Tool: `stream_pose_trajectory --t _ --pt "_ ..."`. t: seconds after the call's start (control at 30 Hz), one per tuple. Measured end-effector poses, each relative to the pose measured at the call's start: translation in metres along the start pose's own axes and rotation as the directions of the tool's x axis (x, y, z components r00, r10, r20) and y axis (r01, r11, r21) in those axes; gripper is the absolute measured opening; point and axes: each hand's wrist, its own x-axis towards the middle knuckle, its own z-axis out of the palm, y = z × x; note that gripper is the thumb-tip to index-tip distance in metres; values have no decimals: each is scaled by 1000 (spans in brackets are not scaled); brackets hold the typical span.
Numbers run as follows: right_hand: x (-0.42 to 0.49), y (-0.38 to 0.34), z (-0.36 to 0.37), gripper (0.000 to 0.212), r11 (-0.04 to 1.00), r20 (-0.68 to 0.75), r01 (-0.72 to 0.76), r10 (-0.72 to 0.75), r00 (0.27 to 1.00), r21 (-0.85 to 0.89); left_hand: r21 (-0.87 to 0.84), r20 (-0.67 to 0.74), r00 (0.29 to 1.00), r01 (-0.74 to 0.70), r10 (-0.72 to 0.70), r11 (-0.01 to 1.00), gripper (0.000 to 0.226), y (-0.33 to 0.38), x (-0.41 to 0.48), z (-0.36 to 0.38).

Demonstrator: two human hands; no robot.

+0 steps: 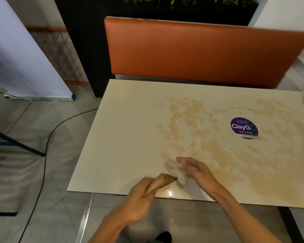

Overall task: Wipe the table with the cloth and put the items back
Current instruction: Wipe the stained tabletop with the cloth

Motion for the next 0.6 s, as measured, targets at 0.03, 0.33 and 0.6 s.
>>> stream_pose_trajectory --t 0.03,0.33,0.6 --pt "-4 -7 4 37 995 75 -18 11 997 96 -131 -4 1000 26 -27 991 17 13 5 -8" --pt "-6 -63 24 44 959 184 68 -122 975 275 -578 200 980 121 -3 807 57 78 44 -33" --pt "-5 -59 12 17 932 -49 62 -48 998 357 -233 104 995 14 10 972 49 75 64 -32"
